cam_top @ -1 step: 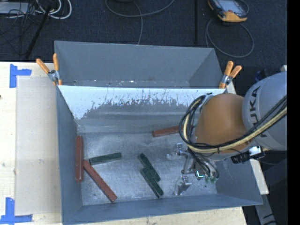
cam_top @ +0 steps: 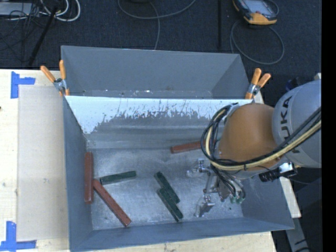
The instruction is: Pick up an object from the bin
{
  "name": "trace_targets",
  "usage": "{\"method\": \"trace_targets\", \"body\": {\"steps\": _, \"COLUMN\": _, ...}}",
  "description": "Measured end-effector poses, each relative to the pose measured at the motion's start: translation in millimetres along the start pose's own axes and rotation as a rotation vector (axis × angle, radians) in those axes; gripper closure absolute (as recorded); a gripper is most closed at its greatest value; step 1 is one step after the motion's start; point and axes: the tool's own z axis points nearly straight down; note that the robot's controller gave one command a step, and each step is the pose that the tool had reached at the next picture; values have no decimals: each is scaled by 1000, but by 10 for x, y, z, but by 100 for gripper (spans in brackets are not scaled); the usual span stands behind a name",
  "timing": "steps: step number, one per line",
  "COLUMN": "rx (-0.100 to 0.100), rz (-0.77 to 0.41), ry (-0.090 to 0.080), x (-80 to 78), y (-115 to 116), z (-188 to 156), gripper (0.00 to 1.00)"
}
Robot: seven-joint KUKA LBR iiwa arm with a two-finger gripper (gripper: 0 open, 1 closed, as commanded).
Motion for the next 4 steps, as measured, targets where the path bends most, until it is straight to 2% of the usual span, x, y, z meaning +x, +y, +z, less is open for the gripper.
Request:
{"method": "trace_targets", "body": {"steps": 1, "rx": -1, "rz": 54, "ry": -6, "x": -241, "y": 182, "z": 508, "gripper": 0}}
{"method": "trace_targets", "body": {"steps": 2, "rx": 3, "rz": -33, "ry": -17, "x": -430, "y": 605, "z": 646, "gripper": 100}}
{"method": "trace_targets", "body": {"steps": 3, "rx": -1, "rz": -35, "ry": -9, "x": -403, "y": 630, "z": 671, "gripper": 0}}
{"method": "trace_targets", "body": {"steps": 4, "rx": -1, "rz": -35, "ry": -10, "x": -403, "y": 630, "z": 671, "gripper": 0}}
